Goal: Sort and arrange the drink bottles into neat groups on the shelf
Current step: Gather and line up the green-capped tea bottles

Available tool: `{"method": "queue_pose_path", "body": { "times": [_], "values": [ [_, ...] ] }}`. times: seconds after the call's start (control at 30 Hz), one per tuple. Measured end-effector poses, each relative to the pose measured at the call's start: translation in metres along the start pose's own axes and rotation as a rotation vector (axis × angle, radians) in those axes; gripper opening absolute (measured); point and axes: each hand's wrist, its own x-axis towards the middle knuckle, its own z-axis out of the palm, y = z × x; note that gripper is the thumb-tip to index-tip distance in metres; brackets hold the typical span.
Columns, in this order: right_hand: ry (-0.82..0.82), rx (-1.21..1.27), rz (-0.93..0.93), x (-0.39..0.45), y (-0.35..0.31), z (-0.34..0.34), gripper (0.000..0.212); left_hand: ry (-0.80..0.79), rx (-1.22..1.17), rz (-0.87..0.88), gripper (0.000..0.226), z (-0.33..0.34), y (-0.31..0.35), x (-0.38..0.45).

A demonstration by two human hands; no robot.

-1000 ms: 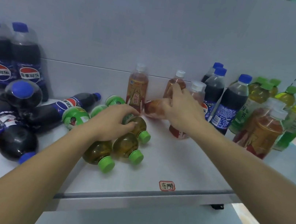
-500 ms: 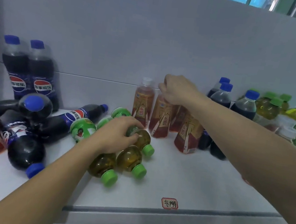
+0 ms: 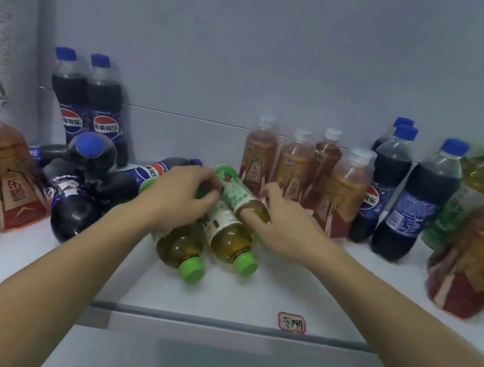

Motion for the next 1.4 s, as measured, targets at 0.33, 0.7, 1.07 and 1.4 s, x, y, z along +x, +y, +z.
{"method": "queue_pose_path", "body": {
  "times": [0.33,0.7,1.07,1.4],
  "values": [
    [0.096,0.285,0.079,0.007,0.004,0.003,0.035,-0.044,-0.091,0.084,0.060,0.004,-0.020,-0.032],
    [0.219,0.061,-0.058,0.117,-0.072,-0.070,0.037,-0.365,-0.049,0.131,0.044,-0.027,-0.029,-0.002],
    [0.122,0.307,0.178,0.160,-0.088,-0.072,0.035,-0.384,-0.085,0.247,0.044,-0.027,-0.051,-0.011],
    [0.172,0.258,0.071,0.070,-0.078,-0.041,0.042,-0.400,-0.037,0.308,0.048,-0.020,-0.052,-0.007]
  ]
}}
